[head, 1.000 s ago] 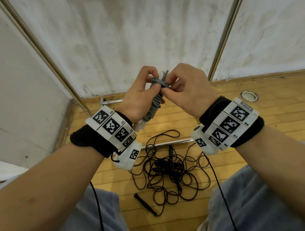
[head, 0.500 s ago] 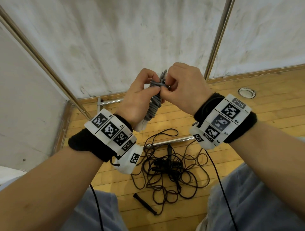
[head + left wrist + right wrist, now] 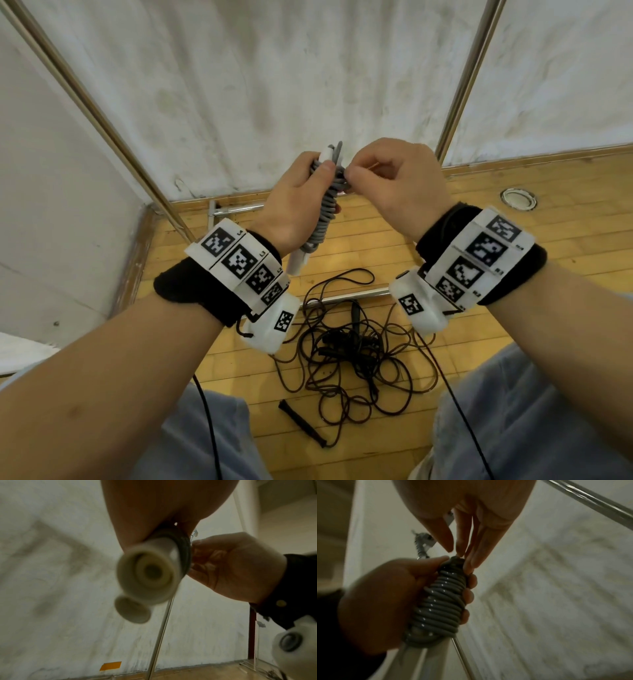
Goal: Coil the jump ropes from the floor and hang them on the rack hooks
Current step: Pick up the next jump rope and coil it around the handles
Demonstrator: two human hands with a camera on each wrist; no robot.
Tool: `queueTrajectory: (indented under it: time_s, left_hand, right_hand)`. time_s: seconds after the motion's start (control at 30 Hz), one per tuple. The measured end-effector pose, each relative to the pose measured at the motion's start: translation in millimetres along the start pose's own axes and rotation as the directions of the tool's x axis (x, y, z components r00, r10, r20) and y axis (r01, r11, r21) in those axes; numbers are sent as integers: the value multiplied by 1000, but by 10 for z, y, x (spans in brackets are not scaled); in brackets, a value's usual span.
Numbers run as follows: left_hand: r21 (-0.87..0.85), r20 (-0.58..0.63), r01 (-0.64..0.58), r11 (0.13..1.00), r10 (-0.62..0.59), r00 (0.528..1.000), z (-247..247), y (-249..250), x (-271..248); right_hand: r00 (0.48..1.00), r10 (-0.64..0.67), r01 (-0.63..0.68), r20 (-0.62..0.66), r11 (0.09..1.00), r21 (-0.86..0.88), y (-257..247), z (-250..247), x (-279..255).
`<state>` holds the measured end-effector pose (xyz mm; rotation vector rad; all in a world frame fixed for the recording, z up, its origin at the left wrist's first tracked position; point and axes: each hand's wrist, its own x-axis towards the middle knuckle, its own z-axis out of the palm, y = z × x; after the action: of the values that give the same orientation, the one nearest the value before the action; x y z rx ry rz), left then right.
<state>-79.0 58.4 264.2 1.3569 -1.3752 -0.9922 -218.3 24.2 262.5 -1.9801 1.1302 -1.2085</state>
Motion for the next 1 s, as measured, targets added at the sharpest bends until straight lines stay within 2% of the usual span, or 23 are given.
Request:
queueTrajectory:
  time_s: [0.07,0.1,0.3,0.37,0.43,0.6,0.7,0.77,0.9,1.0]
  left_hand:
    - [32,-13,-14,999,14,1000,-7,-3,-2]
    - [42,-20,-17,999,18,1000,-9,-4,-7]
    - [60,-15,-14,998,15,1000,2,-21,-36]
    - [63,-3,-25,998,25,1000,15,-7,-34]
    - [60,-7,-51,997,52,999,26,13,-29]
    - [53,-40,-74,996,76,996,63,27,-24]
    - [98,-59,-116,988,123,991,58,-6,-4]
    - [184,-67,-158,970,172,983,44,-60,-6]
    - [354,-44,-208,912,238,970,-12,-171,-12]
    - [407,-37,-242,881,280,959,-50,-202,4]
  right_hand:
    - [993,119,-121,28,990,77,-8,7,24]
    - [990,135,-138,44,987,83,-20,18,29]
    - [985,105,-111,137,993,40,-64,-8,26]
    - [976,138,-149,166,987,53,-58,-37,53]
    - [960,187,-219,207,965,143,-45,-65,89]
    - [915,343,-403,213,801,442,-10,-43,93]
    - [891,399,-447,218,681,580,-18,-14,77]
    - [888,375,-458,266,665,590,-27,12,26]
    - [871,372,-490,321,712,503,-31,71,-43]
    - [856,396,-517,333,674,527,-36,56,25]
